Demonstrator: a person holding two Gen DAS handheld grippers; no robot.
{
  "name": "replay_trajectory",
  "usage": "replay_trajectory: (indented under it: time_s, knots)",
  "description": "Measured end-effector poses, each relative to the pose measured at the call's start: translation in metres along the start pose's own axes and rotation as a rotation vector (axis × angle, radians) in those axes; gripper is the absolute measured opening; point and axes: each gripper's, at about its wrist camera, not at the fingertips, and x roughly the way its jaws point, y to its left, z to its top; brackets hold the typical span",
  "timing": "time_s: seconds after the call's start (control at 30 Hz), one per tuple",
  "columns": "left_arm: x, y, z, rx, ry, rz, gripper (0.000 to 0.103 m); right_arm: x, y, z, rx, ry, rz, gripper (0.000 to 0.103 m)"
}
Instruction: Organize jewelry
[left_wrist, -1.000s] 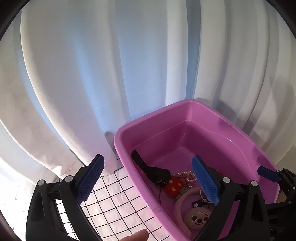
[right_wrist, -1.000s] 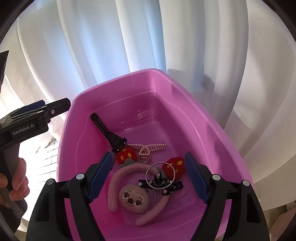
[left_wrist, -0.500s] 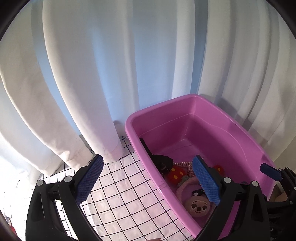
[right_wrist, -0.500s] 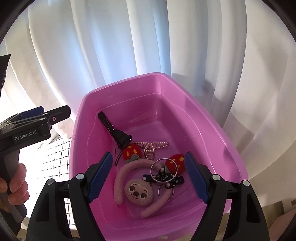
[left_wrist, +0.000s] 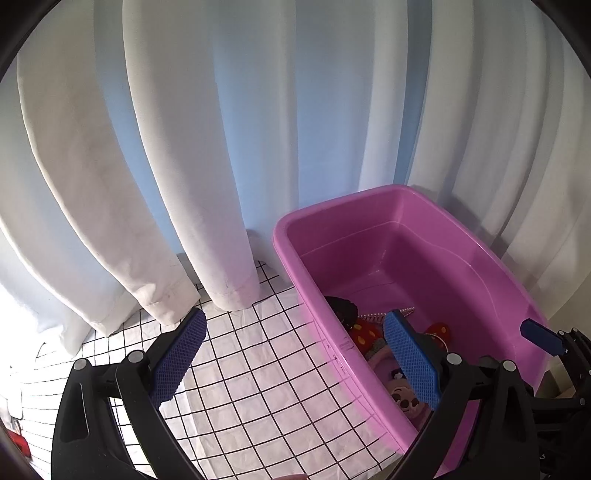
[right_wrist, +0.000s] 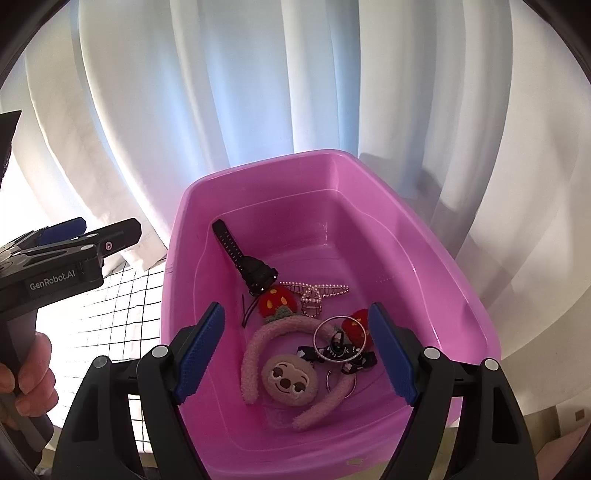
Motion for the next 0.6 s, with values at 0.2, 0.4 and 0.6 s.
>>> replay_trajectory:
  time_s: [0.2, 0.4, 0.6]
  knots:
    - [-0.002, 0.006, -0.001, -0.006, 0.001, 0.003, 0.095, -0.002, 0.006, 0.002, -0.013, -0.004, 0.002, 0.076]
    - [-0.004, 0.010, -0.003, -0.016, 0.002, 0.004, 0.095, -0.004, 0.012, 0.002, -0.020, -0.005, -0.004, 0.076]
    - [-0.006, 0.014, -0.004, -0.025, 0.004, -0.004, 0.095, -0.007, 0.016, 0.000, -0.024, -0.004, -0.010, 0.076]
